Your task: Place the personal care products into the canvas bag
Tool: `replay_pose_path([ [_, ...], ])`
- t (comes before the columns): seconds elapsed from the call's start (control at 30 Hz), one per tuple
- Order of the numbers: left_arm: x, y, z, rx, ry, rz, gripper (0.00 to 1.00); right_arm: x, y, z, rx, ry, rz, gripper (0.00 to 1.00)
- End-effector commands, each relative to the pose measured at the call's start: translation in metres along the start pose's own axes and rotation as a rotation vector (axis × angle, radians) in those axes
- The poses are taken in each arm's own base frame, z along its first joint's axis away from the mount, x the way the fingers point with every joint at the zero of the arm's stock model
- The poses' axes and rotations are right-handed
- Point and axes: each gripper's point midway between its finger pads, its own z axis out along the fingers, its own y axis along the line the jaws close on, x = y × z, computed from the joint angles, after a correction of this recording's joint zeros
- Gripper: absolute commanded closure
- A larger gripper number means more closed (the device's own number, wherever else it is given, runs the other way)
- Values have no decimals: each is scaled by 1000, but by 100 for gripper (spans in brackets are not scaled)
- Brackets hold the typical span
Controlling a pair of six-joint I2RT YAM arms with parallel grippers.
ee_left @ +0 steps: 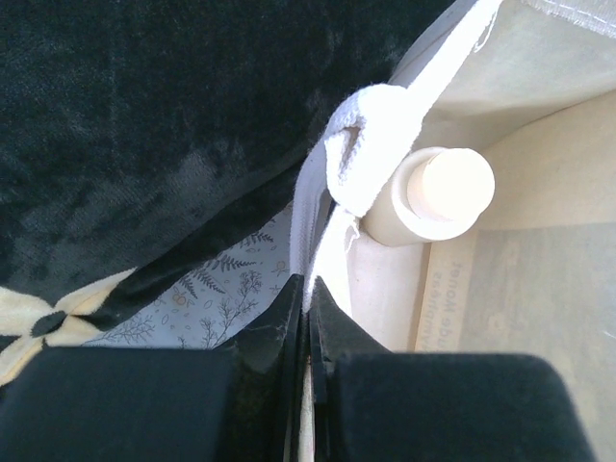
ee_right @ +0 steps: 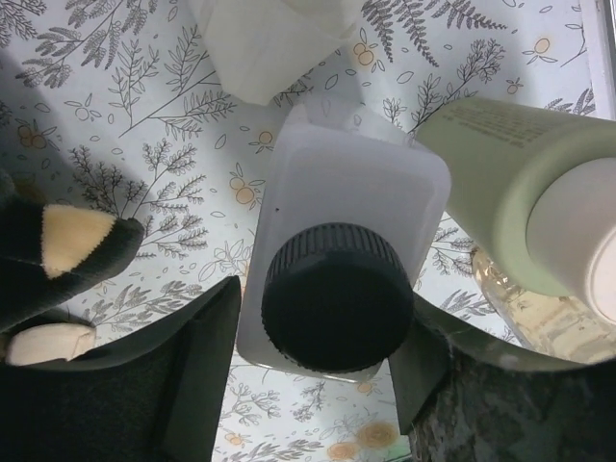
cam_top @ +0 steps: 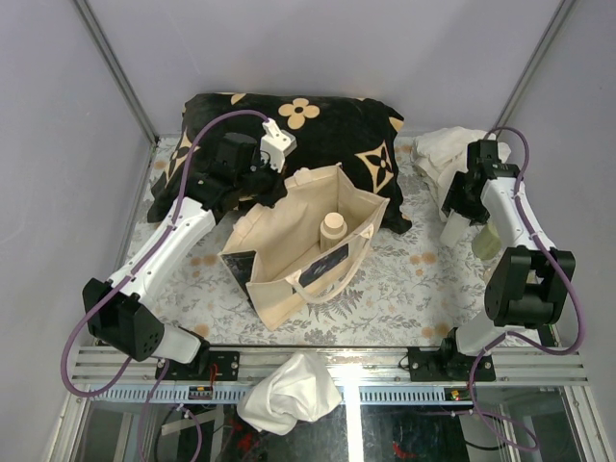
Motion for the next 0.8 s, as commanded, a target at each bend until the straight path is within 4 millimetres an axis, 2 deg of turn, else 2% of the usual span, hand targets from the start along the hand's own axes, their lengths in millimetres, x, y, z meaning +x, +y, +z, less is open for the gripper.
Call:
replay_pose_path([
  [0.0, 2, 17, -7, -69, 2, 19, 100, -14, 3, 0, -17, -71, -2, 35],
  [0.17, 2, 19, -10, -75, -3, 16, 100, -20, -9, 4, 54, -84, -46, 39],
  [0.27, 4, 19, -8, -74, 3, 13, 100, -24, -16, 5, 94, -98, -67, 46],
  [0.3, 4, 19, -9, -75, 3, 13, 100, -24, -18, 6, 104, -99, -72, 55],
  [0.37, 4, 19, -8, -74, 4, 10, 100, -26, -19, 7, 113, -106, -82, 83],
  [0.4, 4, 19, -8, -73, 4, 9, 100, -26, -19, 7, 110, -110, -86, 93],
  [0.43, 4, 19, -8, -74, 3, 7, 100, -27, -17, 7, 96, -117, -90, 99],
  [0.47, 4, 19, -8, -73, 4, 6, 100, -29, -14, 4, 80, -127, -90, 100],
  [0.57, 4, 19, -8, -74, 4, 1, 100, -38, -6, -10, 22, -176, -90, 100],
  [0.63, 5, 20, -6, -75, 7, -2, 100, -48, -1, -26, -7, -219, -93, 100],
  [0.7, 5, 20, -6, -76, 9, -3, 100, -61, 11, -52, -44, -281, -146, 100],
  [0.77, 5, 21, -4, -77, 13, -8, 100, -76, 31, -87, -91, -373, -226, 100],
])
